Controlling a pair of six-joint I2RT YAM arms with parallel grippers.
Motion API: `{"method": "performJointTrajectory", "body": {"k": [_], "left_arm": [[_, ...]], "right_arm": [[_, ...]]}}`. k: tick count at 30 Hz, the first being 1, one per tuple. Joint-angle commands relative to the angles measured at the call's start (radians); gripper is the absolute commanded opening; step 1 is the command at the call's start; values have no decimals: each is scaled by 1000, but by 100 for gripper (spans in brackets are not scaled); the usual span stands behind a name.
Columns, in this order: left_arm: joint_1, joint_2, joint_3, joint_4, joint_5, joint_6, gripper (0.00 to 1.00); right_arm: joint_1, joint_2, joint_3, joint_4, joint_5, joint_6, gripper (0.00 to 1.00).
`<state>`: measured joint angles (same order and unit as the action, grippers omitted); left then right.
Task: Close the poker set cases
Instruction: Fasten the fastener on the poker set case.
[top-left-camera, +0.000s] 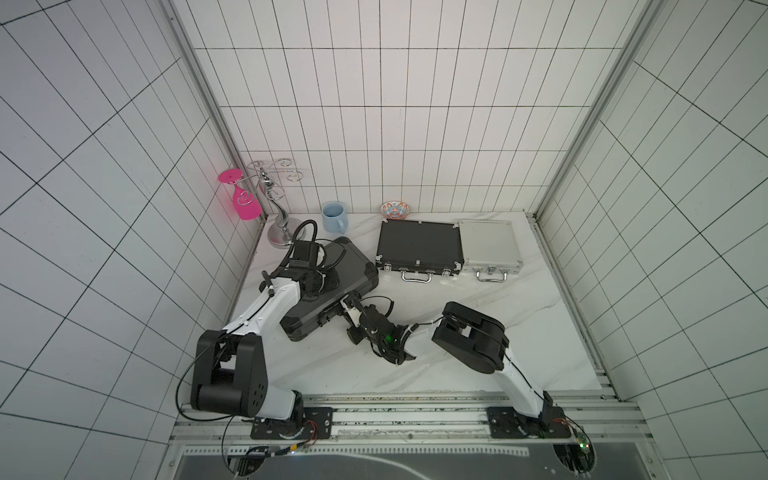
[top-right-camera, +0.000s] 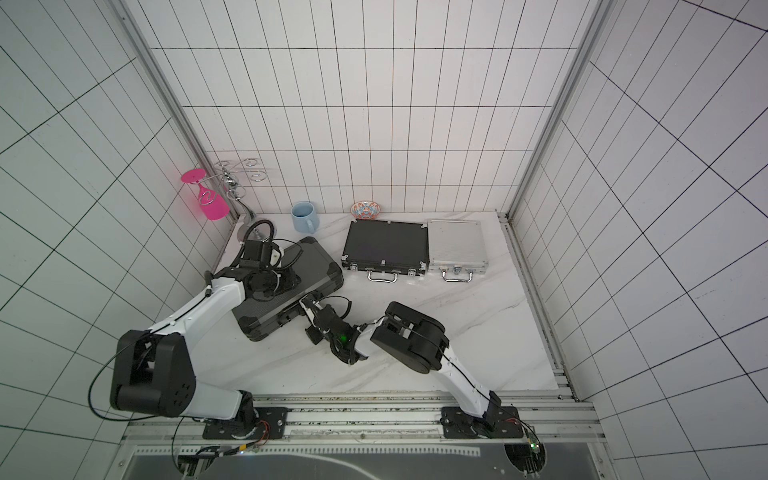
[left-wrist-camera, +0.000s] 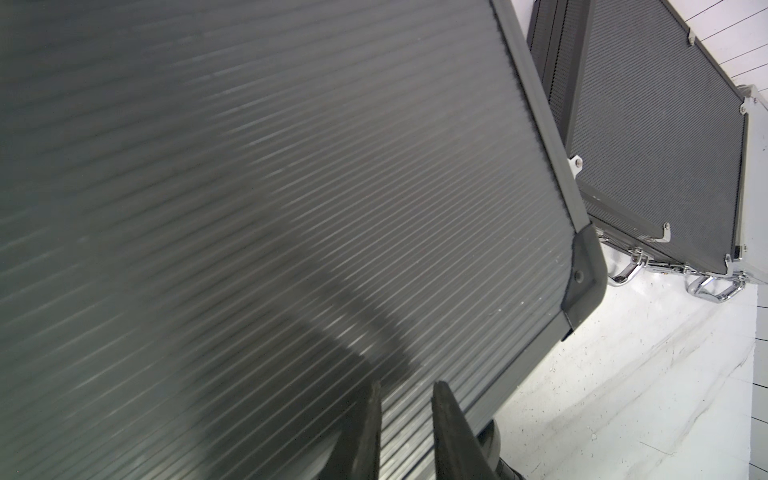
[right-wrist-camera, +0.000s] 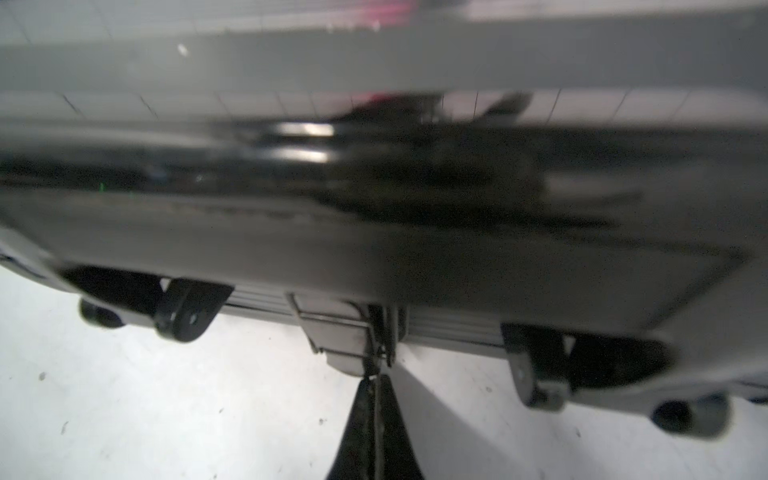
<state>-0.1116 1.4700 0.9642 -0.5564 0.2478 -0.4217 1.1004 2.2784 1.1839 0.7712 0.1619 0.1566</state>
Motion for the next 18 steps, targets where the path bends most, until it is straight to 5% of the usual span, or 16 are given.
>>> {"method": "performJointTrajectory", "body": {"k": [1, 6, 18], "left_arm": [[3, 114, -139, -273, -82, -2, 25], [4, 102, -153, -269, -76, -8, 25], [4, 84, -108, -286, -87, -11, 26]], "right_arm": [[-25, 80, 188, -101, -37, 3, 0], [-24, 47, 164, -127, -68, 24, 0], [-29, -246, -186, 33, 2, -18, 0]]}}
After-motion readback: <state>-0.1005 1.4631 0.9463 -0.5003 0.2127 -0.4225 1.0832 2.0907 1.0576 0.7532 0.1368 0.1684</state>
